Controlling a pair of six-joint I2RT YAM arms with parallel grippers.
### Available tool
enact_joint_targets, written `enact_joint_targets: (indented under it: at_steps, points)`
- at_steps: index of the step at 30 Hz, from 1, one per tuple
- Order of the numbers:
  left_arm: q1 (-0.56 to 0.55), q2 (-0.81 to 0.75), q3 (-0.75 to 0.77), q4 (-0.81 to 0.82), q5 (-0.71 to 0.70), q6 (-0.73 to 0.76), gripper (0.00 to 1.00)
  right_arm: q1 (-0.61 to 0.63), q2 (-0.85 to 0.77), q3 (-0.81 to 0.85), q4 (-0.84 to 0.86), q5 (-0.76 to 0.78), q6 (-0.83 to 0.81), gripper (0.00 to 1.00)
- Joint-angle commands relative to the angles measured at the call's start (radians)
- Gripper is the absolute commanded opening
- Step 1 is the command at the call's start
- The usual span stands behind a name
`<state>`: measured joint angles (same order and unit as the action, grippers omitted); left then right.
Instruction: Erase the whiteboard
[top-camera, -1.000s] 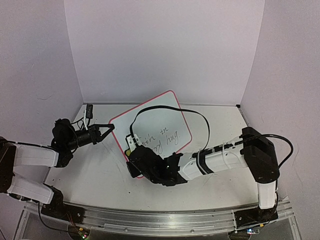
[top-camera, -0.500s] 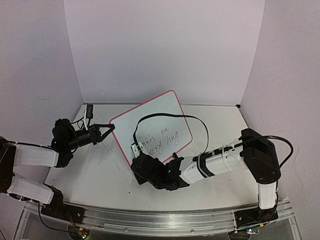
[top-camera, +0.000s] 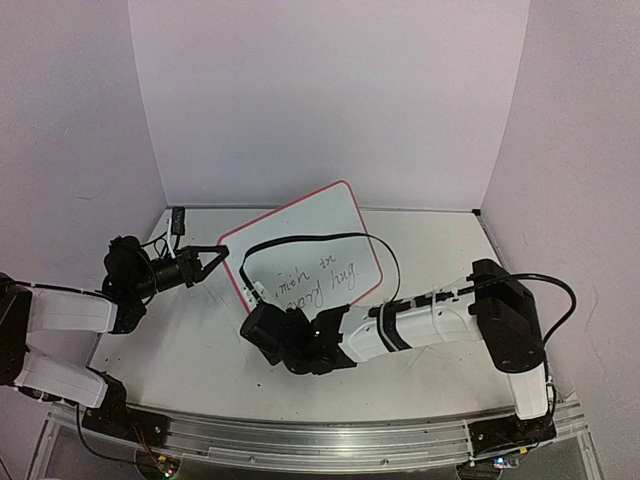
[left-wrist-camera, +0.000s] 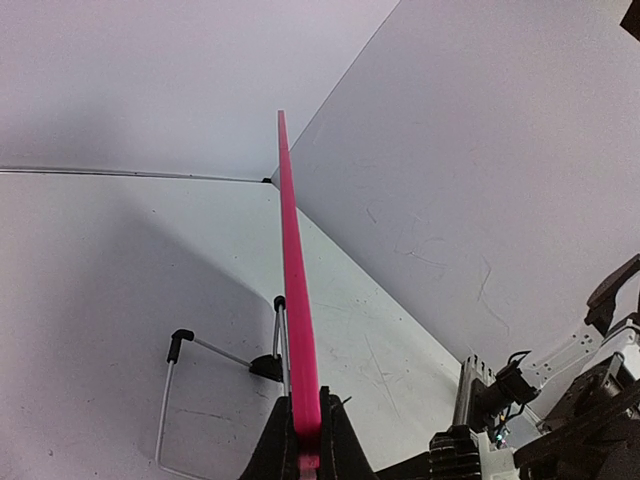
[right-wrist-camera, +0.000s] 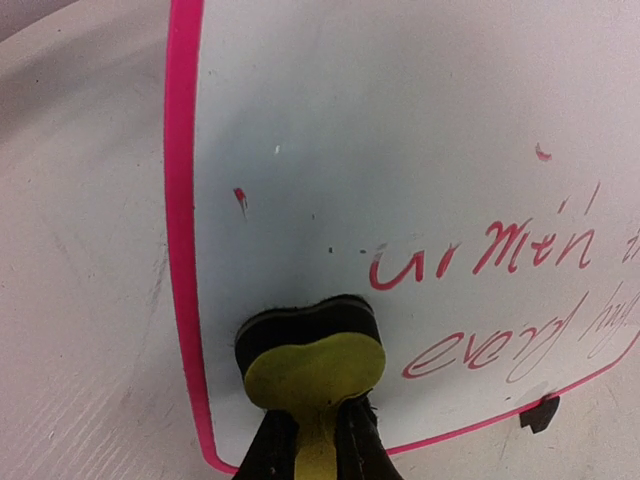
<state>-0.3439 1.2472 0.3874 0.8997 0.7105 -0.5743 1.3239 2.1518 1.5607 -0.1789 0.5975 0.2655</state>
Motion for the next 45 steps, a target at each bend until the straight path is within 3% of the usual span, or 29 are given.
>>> enact_joint_targets:
  at_steps: [1, 13, 19, 28, 36, 45]
  points:
    - [-0.029, 0.003, 0.019, 0.014, 0.134, 0.04, 0.0, -0.024, 0.035, 0.107, 0.108, 0.029, -0.064, 0.0]
    - [-0.029, -0.01, 0.016, 0.014, 0.132, 0.041, 0.0, -0.026, 0.062, 0.184, 0.11, 0.05, -0.117, 0.0]
    - [-0.029, -0.013, 0.014, 0.014, 0.132, 0.041, 0.0, -0.044, 0.014, 0.046, 0.104, 0.053, -0.044, 0.0]
    - [-0.03, -0.006, 0.017, 0.014, 0.135, 0.039, 0.0, -0.164, -0.104, -0.204, 0.125, 0.0, 0.097, 0.0]
    - [-0.03, -0.004, 0.017, 0.014, 0.134, 0.04, 0.0, -0.168, -0.126, -0.165, 0.235, -0.085, -0.017, 0.0]
    - [-0.031, -0.001, 0.018, 0.014, 0.136, 0.042, 0.0, -0.089, -0.088, -0.077, 0.353, -0.177, -0.108, 0.0]
